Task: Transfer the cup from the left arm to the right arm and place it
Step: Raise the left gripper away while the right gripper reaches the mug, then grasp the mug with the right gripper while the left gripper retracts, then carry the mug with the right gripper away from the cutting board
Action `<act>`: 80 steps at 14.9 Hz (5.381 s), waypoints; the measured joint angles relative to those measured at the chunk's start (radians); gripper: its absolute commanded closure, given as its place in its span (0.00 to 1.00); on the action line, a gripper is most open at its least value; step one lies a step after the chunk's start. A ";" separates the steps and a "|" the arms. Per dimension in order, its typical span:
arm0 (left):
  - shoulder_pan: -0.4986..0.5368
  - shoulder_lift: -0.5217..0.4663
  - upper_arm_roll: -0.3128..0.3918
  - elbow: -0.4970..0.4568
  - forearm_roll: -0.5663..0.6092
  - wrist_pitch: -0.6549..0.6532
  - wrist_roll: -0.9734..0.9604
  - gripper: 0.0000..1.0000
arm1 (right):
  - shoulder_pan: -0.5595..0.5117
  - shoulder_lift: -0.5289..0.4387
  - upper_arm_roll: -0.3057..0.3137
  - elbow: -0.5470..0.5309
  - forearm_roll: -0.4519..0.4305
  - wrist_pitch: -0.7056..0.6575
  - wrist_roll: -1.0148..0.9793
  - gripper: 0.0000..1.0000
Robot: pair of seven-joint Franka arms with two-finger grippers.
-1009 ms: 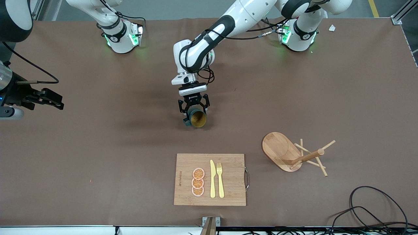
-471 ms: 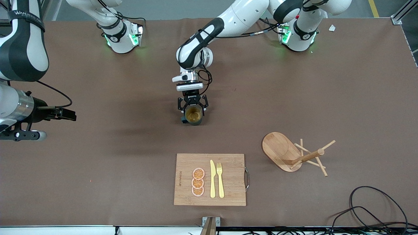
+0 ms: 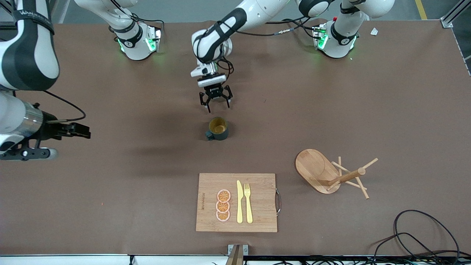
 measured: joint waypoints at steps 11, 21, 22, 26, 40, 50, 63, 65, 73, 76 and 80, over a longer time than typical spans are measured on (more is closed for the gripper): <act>0.219 -0.476 -0.031 0.012 -0.674 -0.169 0.369 0.00 | 0.207 0.120 0.006 -0.034 0.003 0.127 0.492 0.00; 0.750 -0.650 -0.029 0.005 -0.934 -0.192 1.182 0.00 | 0.429 0.130 0.011 -0.166 0.145 0.319 0.860 0.00; 0.798 -0.655 -0.028 0.007 -0.938 -0.192 1.293 0.00 | 0.470 0.133 0.012 -0.174 0.169 0.359 0.926 0.00; 0.957 -0.672 -0.029 0.020 -0.962 -0.192 1.606 0.00 | 0.590 0.207 0.012 -0.192 0.182 0.524 1.161 0.01; 1.288 -0.782 -0.017 0.052 -1.036 -0.275 2.194 0.00 | 0.616 0.340 0.008 -0.154 0.194 0.607 1.262 1.00; 1.201 -0.920 0.140 -0.059 -1.149 -0.360 2.277 0.00 | 0.579 0.274 -0.290 -0.116 0.169 0.418 1.120 1.00; 1.115 -0.981 0.154 -0.134 -1.170 -0.359 2.199 0.00 | 0.277 0.304 -0.404 -0.139 0.181 0.450 0.526 1.00; 1.115 -0.981 0.154 -0.135 -1.177 -0.359 2.200 0.00 | 0.276 0.322 -0.399 -0.139 0.188 0.462 0.521 1.00; 1.115 -0.981 0.137 -0.135 -1.181 -0.359 2.200 0.00 | 0.261 0.345 -0.395 -0.120 0.252 0.464 1.061 0.99; 1.116 -0.981 0.137 -0.135 -1.180 -0.357 2.200 0.00 | 0.249 0.375 -0.395 -0.128 0.253 0.467 1.284 0.99; 1.118 -0.981 0.138 -0.134 -1.181 -0.354 2.200 0.00 | 0.245 0.389 -0.397 -0.125 0.259 0.471 1.381 0.87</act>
